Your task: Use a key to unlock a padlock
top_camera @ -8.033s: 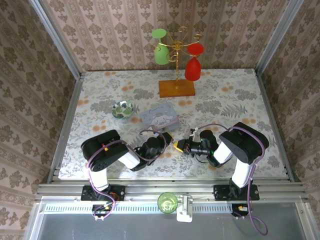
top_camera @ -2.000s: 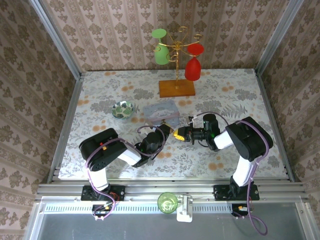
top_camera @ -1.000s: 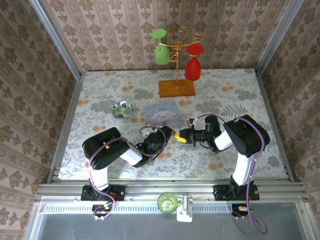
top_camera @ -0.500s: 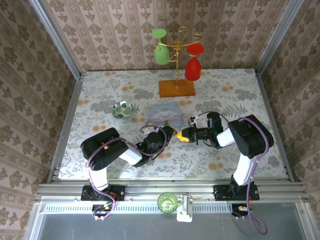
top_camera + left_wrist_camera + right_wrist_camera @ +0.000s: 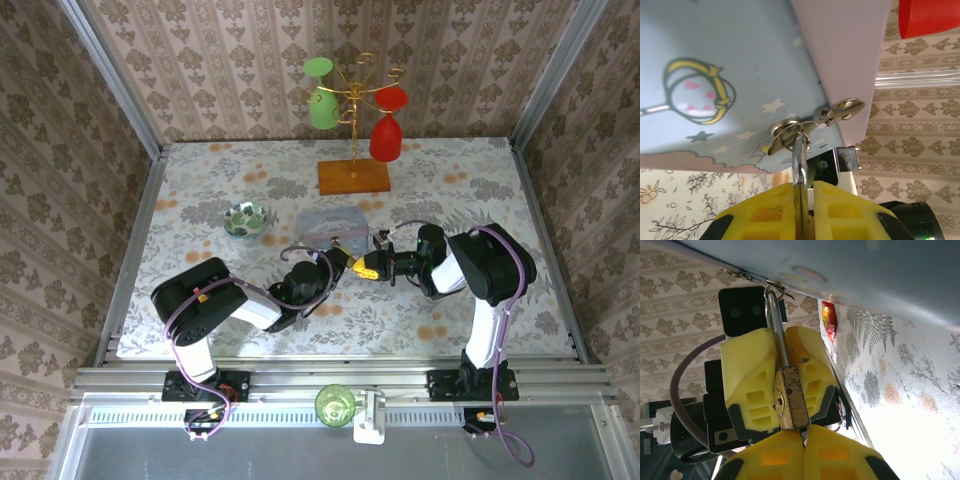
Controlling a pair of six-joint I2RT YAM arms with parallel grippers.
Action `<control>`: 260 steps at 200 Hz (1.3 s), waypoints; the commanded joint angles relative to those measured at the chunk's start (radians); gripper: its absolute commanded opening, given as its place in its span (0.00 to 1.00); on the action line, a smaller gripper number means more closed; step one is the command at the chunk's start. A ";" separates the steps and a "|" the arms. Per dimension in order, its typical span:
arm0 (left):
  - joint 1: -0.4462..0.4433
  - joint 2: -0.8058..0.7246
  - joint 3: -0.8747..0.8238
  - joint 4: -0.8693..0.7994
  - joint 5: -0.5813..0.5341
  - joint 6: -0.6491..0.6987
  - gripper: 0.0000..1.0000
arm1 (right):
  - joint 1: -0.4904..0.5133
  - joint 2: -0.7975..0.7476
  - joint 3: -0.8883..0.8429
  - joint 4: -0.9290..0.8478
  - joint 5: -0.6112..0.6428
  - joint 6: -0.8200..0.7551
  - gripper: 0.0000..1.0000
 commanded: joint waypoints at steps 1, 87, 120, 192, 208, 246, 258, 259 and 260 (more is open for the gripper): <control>-0.072 -0.060 0.089 0.188 0.294 0.000 0.00 | -0.003 0.019 0.082 0.012 0.190 0.031 0.00; -0.028 -0.018 0.043 0.186 0.236 0.005 0.00 | -0.001 0.069 0.054 0.000 0.219 -0.056 0.38; -0.026 0.027 0.053 0.183 0.234 0.020 0.00 | -0.029 0.041 -0.001 -0.001 0.227 -0.089 0.46; -0.013 0.079 0.010 0.179 0.188 0.053 0.00 | -0.045 -0.173 -0.078 -0.397 0.263 -0.366 0.55; -0.015 0.106 0.012 0.178 0.181 0.063 0.00 | -0.045 -0.234 -0.080 -0.536 0.294 -0.457 0.56; -0.025 0.205 0.038 0.182 0.192 0.065 0.00 | -0.045 -0.233 -0.107 -0.384 0.245 -0.382 0.61; -0.031 0.216 0.029 0.183 0.174 0.064 0.00 | -0.045 -0.209 -0.104 -0.351 0.238 -0.357 0.62; -0.031 0.217 0.029 0.183 0.173 0.065 0.00 | -0.045 -0.208 -0.104 -0.347 0.238 -0.356 0.62; -0.032 0.217 0.029 0.183 0.172 0.064 0.00 | -0.045 -0.207 -0.103 -0.344 0.238 -0.355 0.62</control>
